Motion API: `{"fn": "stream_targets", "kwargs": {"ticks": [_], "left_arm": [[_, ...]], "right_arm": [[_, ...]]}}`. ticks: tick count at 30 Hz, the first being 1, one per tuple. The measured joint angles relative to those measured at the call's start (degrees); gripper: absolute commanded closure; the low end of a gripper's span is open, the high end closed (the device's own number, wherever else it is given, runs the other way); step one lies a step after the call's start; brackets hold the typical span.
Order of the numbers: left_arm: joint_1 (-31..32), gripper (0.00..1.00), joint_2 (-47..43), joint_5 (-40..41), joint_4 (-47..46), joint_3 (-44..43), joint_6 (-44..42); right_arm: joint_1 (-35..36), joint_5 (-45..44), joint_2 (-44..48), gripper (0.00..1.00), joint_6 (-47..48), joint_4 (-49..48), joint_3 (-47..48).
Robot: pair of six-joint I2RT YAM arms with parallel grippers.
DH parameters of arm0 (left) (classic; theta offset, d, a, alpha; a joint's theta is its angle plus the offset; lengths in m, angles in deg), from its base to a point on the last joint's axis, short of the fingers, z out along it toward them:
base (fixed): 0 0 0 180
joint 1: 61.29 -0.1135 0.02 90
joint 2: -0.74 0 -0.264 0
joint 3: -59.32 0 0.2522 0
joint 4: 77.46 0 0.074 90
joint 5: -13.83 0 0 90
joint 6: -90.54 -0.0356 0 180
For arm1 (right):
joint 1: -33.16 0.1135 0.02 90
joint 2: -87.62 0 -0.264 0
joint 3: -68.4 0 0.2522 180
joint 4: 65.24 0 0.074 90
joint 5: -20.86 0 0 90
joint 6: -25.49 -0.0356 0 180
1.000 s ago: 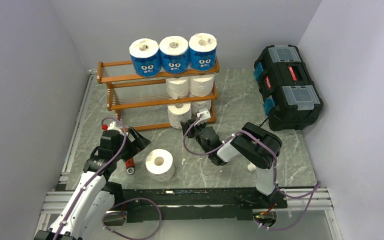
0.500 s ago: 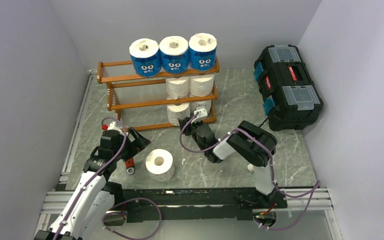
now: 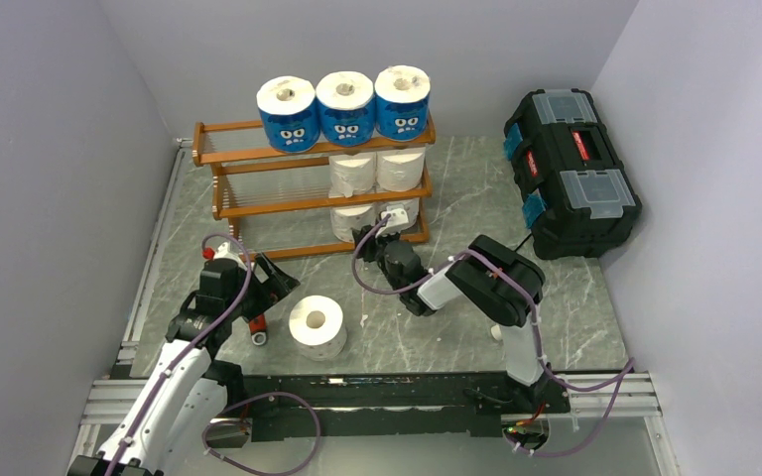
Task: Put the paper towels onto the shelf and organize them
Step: Place the paper towel on the shelf.
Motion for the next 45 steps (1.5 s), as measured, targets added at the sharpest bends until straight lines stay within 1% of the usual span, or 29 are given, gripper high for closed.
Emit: {"fn": "stream_targets", "kwargs": {"ticks": [10, 13, 17, 20, 21, 22, 23, 25, 26, 28, 30, 35, 45], "left_arm": [[0.0, 0.04, 0.17, -0.02, -0.02, 0.31, 0.0], [0.0, 0.04, 0.52, -0.04, -0.15, 0.31, 0.0], [0.0, 0.04, 1.16, -0.07, -0.2, 0.31, 0.0], [0.0, 0.04, 1.51, -0.07, -0.24, 0.31, 0.0], [0.0, 0.04, 1.62, -0.07, -0.24, 0.31, 0.0], [0.0, 0.04, 1.66, -0.07, -0.22, 0.31, 0.0], [0.0, 0.04, 1.73, -0.07, -0.22, 0.31, 0.0], [0.0, 0.04, 1.9, -0.04, -0.2, 0.28, -0.02], [0.0, 0.04, 2.03, -0.04, -0.2, 0.22, -0.02], [0.0, 0.04, 2.32, -0.04, -0.17, 0.11, -0.02], [0.0, 0.04, 2.54, -0.04, -0.15, -0.04, -0.02], [0.0, 0.04, 2.75, -0.04, -0.2, -0.48, -0.02], [0.0, 0.04, 2.36, -0.02, 0.24, -0.48, -0.02]], "right_arm": [[-0.35, -0.44, -0.76, 0.47, -0.87, 0.9, 1.2], [-0.39, -0.35, -0.59, 0.45, -1.29, 0.9, 0.94], [-0.39, 0.63, 2.23, 0.42, -2.08, 0.98, -1.97], [-0.39, 2.27, 6.56, 0.43, -2.71, 1.62, -4.61], [-0.39, 2.84, 7.96, 0.44, -2.82, 2.12, -5.11], [-0.39, 3.82, 9.81, 0.49, -2.99, 2.99, -5.62], [-0.39, 4.59, 11.37, 0.58, -3.17, 3.74, -5.88], [-0.39, 6.32, 13.73, 0.71, -3.54, 5.01, -6.12], [-0.39, 7.08, 14.64, 0.77, -3.87, 5.66, -6.12], [-0.35, 8.52, 15.65, 0.86, -4.61, 6.8, -6.12], [-0.31, 9.4, 15.63, 0.89, -5.27, 7.37, -6.19], [0.17, 10.4, 13.84, 0.91, -6.86, 7.5, -6.69], [0.83, 10.25, 3.37, 0.93, -8.66, 3.39, -5.49]]}}
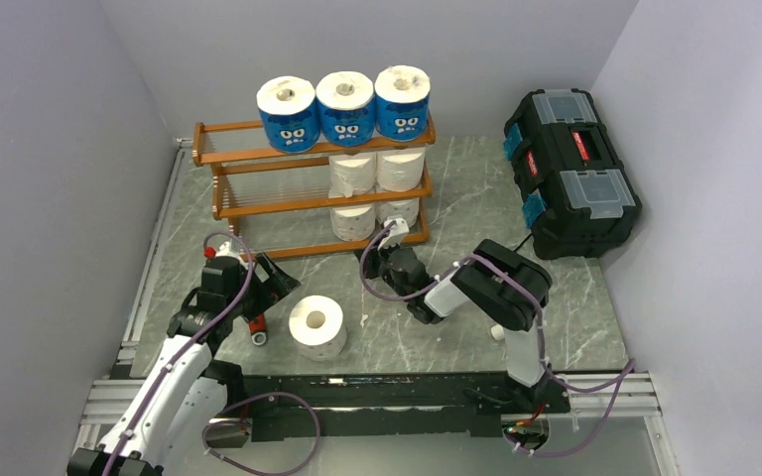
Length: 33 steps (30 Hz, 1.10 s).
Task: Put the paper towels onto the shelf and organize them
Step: Place the paper towel on the shelf.
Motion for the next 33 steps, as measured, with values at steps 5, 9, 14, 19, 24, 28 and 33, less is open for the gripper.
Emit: {"fn": "stream_targets", "kwargs": {"ticks": [5, 9, 14, 19, 24, 28, 33], "left_arm": [[0.0, 0.04, -1.18, 0.02, 0.68, 0.0, 0.0], [0.0, 0.04, -1.27, 0.02, 1.01, 0.0, 0.0], [0.0, 0.04, -1.27, 0.02, 1.36, 0.0, -0.02], [0.0, 0.03, -1.27, 0.02, 1.49, 0.0, -0.09], [0.0, 0.03, -1.27, 0.02, 1.77, 0.0, -0.22], [0.0, 0.03, -1.27, 0.02, 1.75, 0.0, -0.22], [0.0, 0.03, -1.25, 0.02, 1.75, 0.0, -0.22]], "right_arm": [[0.44, -1.22, -2.8, 0.92, -0.59, -1.05, 2.8], [0.57, -2.75, -4.22, 0.91, -0.85, -1.64, 5.07], [0.57, -5.11, -5.73, 0.9, -1.27, -1.49, 7.23], [0.11, -6.82, -6.51, 0.9, -1.73, -0.81, 9.29], [-0.26, -7.69, -7.02, 0.9, -1.84, -0.31, 10.27], [-0.74, -8.2, -7.45, 0.9, -1.95, 0.17, 11.15], [-1.33, -8.57, -7.89, 0.89, -2.08, 0.59, 11.96]]}}
